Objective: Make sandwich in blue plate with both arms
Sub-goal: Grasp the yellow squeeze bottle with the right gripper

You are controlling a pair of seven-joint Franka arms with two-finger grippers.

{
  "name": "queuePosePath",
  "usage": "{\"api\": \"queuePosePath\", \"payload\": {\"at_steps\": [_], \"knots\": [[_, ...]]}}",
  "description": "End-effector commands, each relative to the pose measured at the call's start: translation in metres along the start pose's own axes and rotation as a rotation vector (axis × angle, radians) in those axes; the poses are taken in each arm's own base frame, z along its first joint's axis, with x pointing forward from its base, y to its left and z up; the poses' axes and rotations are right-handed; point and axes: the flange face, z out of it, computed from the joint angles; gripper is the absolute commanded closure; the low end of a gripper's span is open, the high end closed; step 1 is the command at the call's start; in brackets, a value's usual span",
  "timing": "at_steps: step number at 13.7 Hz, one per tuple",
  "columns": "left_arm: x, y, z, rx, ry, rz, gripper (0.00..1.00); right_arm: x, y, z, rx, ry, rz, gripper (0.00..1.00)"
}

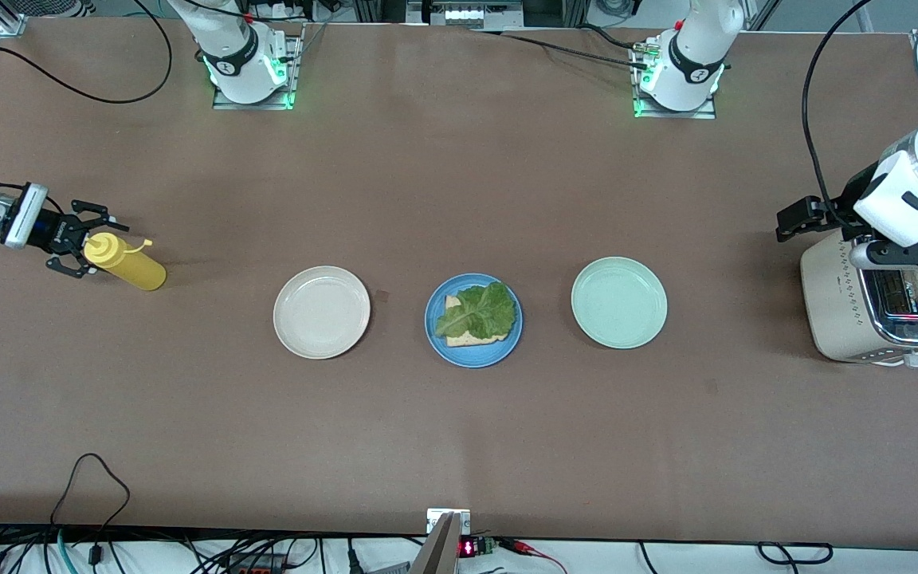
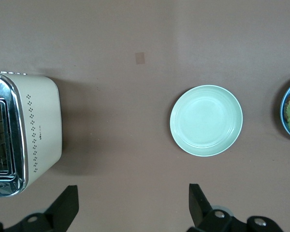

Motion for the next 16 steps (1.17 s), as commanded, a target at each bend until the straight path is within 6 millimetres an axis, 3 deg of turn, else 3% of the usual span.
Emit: {"api": "queuePosePath", "payload": {"at_steps": [1, 6, 14, 15, 16], "knots": [[-0.002, -0.003, -0.001, 0.013, 0.002, 0.020, 0.00, 0.000, 0.015, 0.001, -0.024, 0.050, -0.032, 0.00], [-0.002, -0.003, 0.000, 0.011, -0.001, 0.020, 0.00, -0.011, 0.016, 0.012, -0.050, 0.087, 0.000, 0.00], [-0.002, -0.006, 0.000, 0.009, 0.001, 0.015, 0.00, 0.006, 0.029, 0.049, -0.016, 0.122, -0.020, 0.00], [-0.001, -0.005, -0.001, 0.005, 0.002, 0.015, 0.00, 0.008, 0.030, 0.050, -0.013, 0.120, -0.023, 0.03], [-0.001, -0.005, 0.000, 0.004, 0.003, 0.015, 0.00, 0.008, 0.030, 0.050, -0.011, 0.121, -0.025, 0.22]]}}
